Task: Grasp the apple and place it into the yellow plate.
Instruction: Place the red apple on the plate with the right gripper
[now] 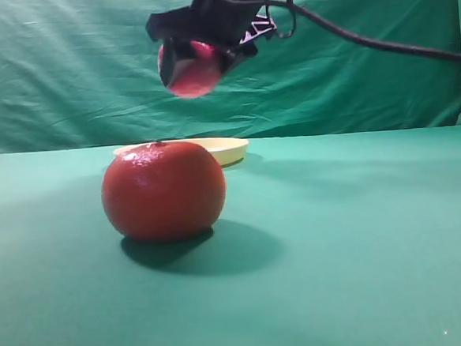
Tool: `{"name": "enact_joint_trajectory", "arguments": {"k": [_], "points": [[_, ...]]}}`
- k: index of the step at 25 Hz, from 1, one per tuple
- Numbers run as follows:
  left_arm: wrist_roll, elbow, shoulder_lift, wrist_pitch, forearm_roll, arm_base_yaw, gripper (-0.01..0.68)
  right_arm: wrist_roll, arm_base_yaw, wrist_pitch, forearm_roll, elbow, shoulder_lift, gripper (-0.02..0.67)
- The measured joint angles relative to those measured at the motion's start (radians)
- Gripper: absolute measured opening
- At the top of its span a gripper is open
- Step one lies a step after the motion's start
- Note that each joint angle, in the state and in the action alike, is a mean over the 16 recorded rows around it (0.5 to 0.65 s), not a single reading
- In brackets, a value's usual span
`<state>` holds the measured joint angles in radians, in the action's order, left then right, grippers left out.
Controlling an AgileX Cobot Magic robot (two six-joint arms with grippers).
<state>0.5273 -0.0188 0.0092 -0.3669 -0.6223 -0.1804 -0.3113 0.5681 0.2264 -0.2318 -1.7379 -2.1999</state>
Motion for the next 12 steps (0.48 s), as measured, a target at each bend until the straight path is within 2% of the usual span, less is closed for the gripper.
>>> {"name": "enact_joint_trajectory", "arguments": {"k": [7, 9, 12], "points": [[0.000, 0.000, 0.000, 0.000, 0.000, 0.000, 0.157, 0.000, 0.000, 0.024, 0.037, -0.008, 0.046, 0.617], [0.000, 0.000, 0.000, 0.000, 0.000, 0.000, 0.157, 0.000, 0.001, 0.053, 0.057, -0.008, 0.080, 0.601], [0.000, 0.000, 0.000, 0.000, 0.000, 0.000, 0.157, 0.000, 0.001, 0.123, 0.089, -0.009, 0.145, 0.525]]}}
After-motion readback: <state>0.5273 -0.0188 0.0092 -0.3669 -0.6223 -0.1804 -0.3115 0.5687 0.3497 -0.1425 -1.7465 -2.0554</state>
